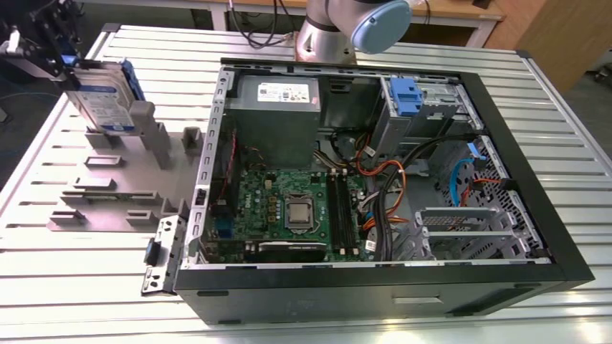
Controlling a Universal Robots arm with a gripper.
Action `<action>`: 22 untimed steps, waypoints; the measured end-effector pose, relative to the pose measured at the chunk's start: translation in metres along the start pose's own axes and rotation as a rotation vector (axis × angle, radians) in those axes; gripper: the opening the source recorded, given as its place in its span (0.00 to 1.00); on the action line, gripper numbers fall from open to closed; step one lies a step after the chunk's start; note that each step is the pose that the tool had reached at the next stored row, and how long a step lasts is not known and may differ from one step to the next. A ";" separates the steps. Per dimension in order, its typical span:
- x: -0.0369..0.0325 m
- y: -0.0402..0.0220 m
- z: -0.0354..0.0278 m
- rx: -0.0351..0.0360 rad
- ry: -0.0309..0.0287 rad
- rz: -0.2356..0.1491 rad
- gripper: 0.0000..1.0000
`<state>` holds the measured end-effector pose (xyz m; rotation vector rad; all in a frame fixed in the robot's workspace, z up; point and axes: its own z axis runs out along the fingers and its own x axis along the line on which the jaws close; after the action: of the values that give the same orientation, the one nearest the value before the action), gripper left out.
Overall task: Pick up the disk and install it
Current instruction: 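Pick up the disk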
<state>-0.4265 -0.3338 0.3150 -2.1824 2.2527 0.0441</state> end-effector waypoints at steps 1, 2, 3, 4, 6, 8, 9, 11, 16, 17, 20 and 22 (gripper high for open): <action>0.0000 0.0000 -0.0005 0.0001 -0.0001 0.000 0.36; 0.0000 0.0000 -0.0010 0.0001 0.0000 0.000 0.36; 0.0000 0.0001 -0.0014 0.0002 -0.0001 0.000 0.36; 0.0000 0.0001 -0.0019 0.0002 -0.0001 0.000 0.36; -0.0001 0.0001 -0.0031 0.0001 0.0000 0.000 0.36; -0.0001 0.0001 -0.0041 0.0003 -0.0002 0.000 0.36; -0.0001 0.0001 -0.0046 0.0002 -0.0001 0.000 0.36; -0.0002 0.0002 -0.0086 0.0002 -0.0001 0.000 0.36; -0.0003 0.0002 -0.0118 0.0002 -0.0001 0.000 0.36; -0.0003 0.0002 -0.0124 0.0002 -0.0001 0.000 0.36; -0.0003 0.0002 -0.0145 0.0001 0.0000 0.000 0.36; -0.0004 0.0003 -0.0157 0.0002 -0.0001 0.000 0.36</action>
<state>-0.4265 -0.3338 0.3308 -2.1823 2.2525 0.0440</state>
